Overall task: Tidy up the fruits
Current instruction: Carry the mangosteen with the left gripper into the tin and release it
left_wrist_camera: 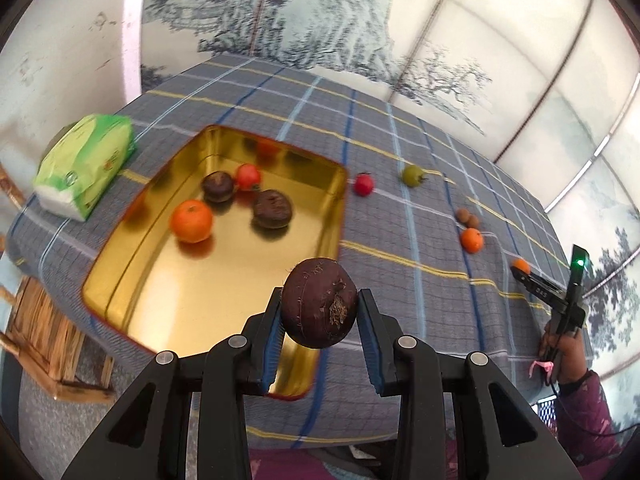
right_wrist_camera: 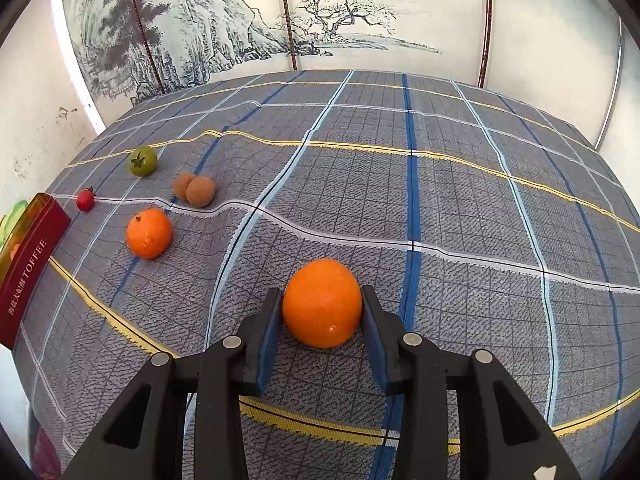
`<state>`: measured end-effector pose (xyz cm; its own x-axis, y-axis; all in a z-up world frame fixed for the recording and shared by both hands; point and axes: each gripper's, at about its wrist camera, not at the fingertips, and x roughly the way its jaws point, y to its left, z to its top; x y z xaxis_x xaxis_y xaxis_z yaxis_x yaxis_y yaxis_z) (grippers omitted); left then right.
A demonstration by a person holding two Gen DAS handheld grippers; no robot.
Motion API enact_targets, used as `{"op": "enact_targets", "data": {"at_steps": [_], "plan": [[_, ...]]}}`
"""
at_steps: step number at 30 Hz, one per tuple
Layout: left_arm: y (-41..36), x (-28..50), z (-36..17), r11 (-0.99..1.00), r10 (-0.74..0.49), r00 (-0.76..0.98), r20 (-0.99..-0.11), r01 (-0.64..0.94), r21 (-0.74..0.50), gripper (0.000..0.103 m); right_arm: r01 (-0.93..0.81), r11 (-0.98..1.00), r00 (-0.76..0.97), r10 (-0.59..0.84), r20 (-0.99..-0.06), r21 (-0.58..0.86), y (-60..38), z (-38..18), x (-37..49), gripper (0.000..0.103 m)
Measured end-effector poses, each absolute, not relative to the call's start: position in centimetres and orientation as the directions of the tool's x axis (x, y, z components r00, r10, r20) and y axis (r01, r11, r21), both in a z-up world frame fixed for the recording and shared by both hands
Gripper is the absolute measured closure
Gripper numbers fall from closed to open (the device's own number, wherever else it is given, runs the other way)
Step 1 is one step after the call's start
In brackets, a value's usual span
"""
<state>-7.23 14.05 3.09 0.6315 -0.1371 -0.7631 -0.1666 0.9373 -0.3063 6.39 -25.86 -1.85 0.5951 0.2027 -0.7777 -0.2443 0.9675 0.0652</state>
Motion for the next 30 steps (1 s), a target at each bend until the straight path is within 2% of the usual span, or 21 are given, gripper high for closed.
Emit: {"op": "enact_targets", "data": {"at_steps": [7, 30], "plan": [[16.0, -7.8, 1.9, 0.927, -0.108, 0.618, -0.779, -0.22, -0.303, 0.067, -0.248, 0.967, 0.595, 0.201, -0.779, 0.06, -25.8, -1.9, 6.4, 0.063], [17.6, -6.0, -0.5, 0.934, -0.074, 0.595, -0.801, -0.24, -0.265, 0.067, -0.253, 0.966, 0.594, 0.191, -0.781, 0.043, -25.5, -2.0, 6.3, 0.061]]}}
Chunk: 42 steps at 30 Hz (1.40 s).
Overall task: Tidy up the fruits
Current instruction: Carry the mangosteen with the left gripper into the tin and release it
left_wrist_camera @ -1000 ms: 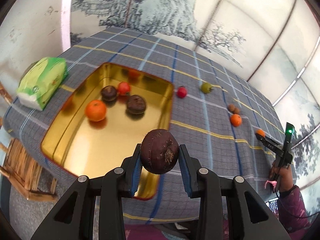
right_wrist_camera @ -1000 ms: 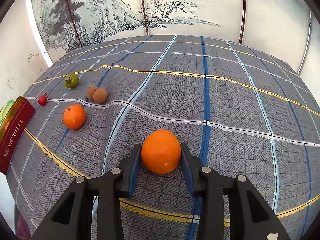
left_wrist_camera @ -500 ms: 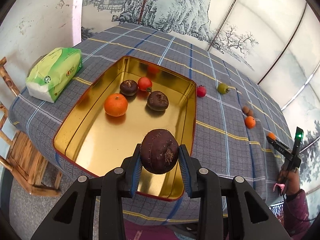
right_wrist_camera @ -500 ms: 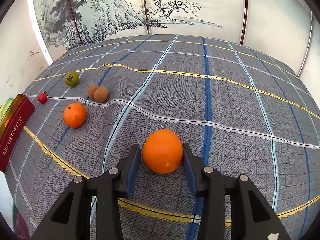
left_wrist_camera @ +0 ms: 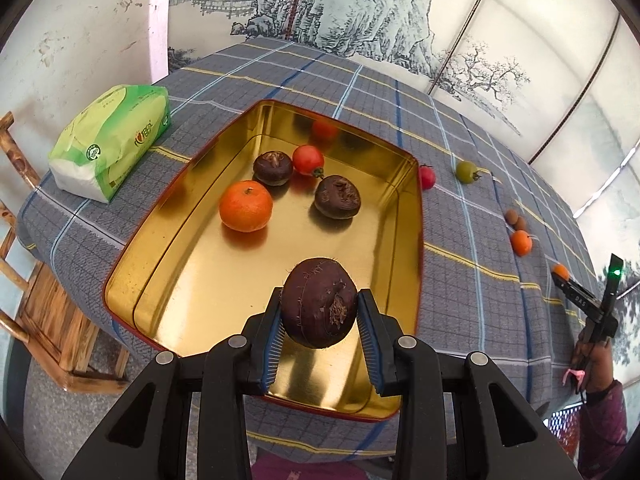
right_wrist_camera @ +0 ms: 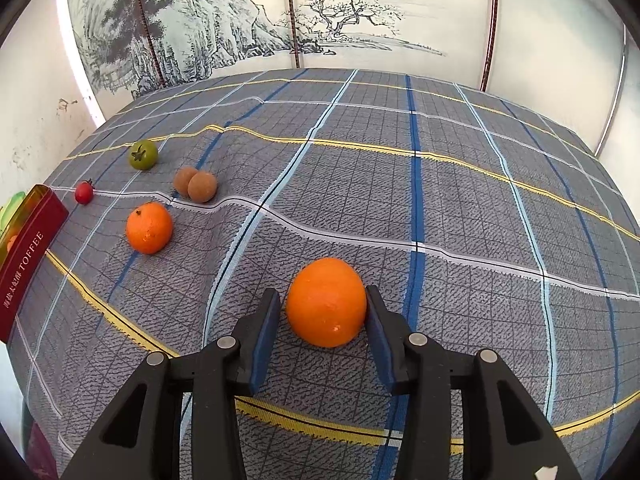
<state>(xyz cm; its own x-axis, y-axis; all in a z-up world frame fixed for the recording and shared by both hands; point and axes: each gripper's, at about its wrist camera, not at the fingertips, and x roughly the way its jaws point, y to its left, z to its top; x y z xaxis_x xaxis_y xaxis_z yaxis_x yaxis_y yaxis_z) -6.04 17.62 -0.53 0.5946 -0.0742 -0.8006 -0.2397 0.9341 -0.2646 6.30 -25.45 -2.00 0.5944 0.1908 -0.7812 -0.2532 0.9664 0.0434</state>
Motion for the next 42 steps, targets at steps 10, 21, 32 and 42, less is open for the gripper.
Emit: {"op": "enact_targets", "data": {"at_steps": [10, 21, 32, 42], "plan": [[18.6, -5.5, -1.7, 0.934, -0.057, 0.579, -0.814, -0.257, -0.248, 0.067, -0.259, 0.966, 0.594, 0.181, -0.784, 0.026, -25.3, -2.0, 6.4, 0.06], [19.3, -5.3, -1.7, 0.937, -0.023, 0.578, -0.816, -0.271, -0.219, 0.067, -0.26, 0.965, 0.595, 0.176, -0.784, 0.02, -25.1, -2.0, 6.4, 0.059], [19.9, -5.3, -2.2, 0.935, 0.002, 0.567, -0.824, -0.293, -0.199, 0.067, -0.26, 0.965, 0.594, 0.183, -0.783, 0.028, -25.1, -1.9, 6.4, 0.06], [20.2, -5.5, -2.1, 0.935, 0.037, 0.565, -0.824, -0.311, -0.171, 0.067, -0.25, 0.967, 0.6, 0.2, -0.775, 0.055, -25.7, -1.7, 6.3, 0.069]]}}
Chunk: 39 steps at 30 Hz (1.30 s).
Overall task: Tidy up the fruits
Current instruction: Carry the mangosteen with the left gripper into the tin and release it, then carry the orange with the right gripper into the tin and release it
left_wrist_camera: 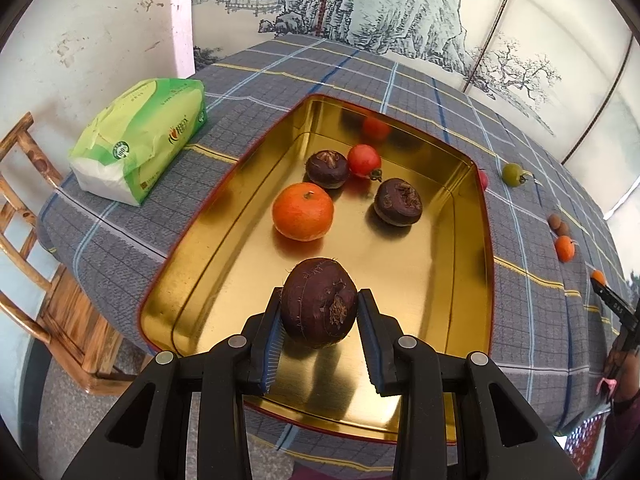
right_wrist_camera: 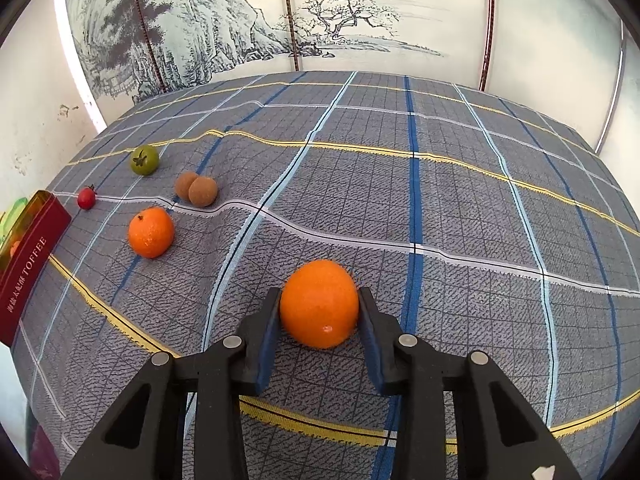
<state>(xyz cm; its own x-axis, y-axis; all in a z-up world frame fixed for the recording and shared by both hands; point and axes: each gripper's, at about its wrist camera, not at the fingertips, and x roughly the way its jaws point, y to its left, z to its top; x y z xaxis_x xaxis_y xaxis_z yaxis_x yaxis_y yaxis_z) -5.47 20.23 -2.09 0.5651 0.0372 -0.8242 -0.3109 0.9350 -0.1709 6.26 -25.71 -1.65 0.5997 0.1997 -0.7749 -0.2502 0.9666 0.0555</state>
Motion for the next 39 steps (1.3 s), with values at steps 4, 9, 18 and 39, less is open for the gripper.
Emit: {"op": "enact_targets", "data": {"at_steps": [4, 9, 18, 39], "plan": [[20.4, -5.5, -2.1, 0.932, 0.047, 0.561, -0.826, -0.321, -0.166, 0.066, -0.256, 0.965, 0.599, 0.201, -0.775, 0.052, -25.6, -1.7, 6.1, 0.069], [20.4, -5.7, -1.7, 0.938, 0.07, 0.569, -0.819, -0.318, -0.14, 0.066, -0.266, 0.962, 0.594, 0.212, -0.776, 0.06, -25.1, -1.6, 5.7, 0.069], [20.0, -6.2, -0.9, 0.94, 0.118, 0.586, -0.802, -0.327, -0.1, 0.065, -0.307, 0.949, 0.603, 0.256, -0.755, 0.076, -23.5, 0.7, 4.7, 0.069], [19.0, -8.1, 0.3, 0.933, 0.276, 0.603, -0.748, -0.357, 0.057, 0.034, -0.652, 0.744, 0.491, 0.56, -0.668, 0.145, -6.5, 8.0, 0.8, 0.069]]}}
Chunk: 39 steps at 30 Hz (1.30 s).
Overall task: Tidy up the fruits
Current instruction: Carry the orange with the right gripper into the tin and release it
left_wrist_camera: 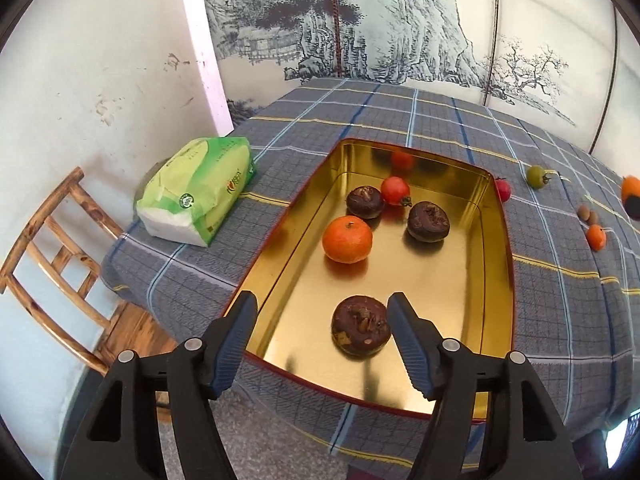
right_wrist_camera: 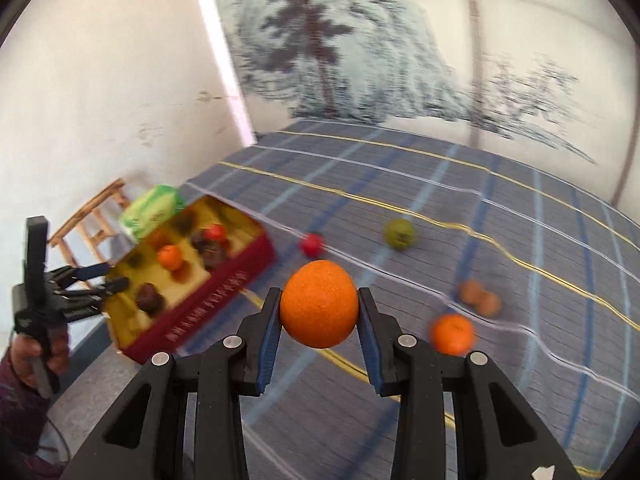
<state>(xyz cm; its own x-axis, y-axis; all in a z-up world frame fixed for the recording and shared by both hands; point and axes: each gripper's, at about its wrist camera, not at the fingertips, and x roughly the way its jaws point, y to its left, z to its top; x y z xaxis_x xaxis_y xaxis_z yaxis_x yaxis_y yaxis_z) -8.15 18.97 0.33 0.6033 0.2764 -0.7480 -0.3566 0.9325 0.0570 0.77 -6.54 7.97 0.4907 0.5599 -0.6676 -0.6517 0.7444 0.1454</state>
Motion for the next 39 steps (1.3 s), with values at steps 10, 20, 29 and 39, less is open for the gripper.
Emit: {"op": "enact_targets", "data": {"at_steps": [10, 20, 29, 39], "plan": [[19.8, -8.9, 0.3, 0.914, 0.314, 0.595, -0.74, -0.399, 0.067, 0.027, -0.779, 0.605, 0.366, 0.65, -0.666, 0.163, 2.3, 8.5, -1.2, 0.069], [20.3, -9.3, 0.0, 0.904, 0.335, 0.587, -0.737, -0.42, 0.077, 0.025, -0.841, 0.511, 0.258, 0.666, -0.7, 0.176, 8.6, 6.9, -2.2, 0.069], [20.7, -9.5, -0.3, 0.904, 0.331, 0.583, -0.742, -0.422, 0.071, 0.024, -0.846, 0.5, 0.219, 0.643, -0.734, 0.185, 11.3, 5.1, -1.6, 0.069], [21.3, -9.5, -0.8, 0.903, 0.327, 0.578, -0.748, -0.425, 0.066, 0.024, -0.845, 0.5, 0.2, 0.622, -0.757, 0.188, 12.5, 3.6, -1.3, 0.069]]}}
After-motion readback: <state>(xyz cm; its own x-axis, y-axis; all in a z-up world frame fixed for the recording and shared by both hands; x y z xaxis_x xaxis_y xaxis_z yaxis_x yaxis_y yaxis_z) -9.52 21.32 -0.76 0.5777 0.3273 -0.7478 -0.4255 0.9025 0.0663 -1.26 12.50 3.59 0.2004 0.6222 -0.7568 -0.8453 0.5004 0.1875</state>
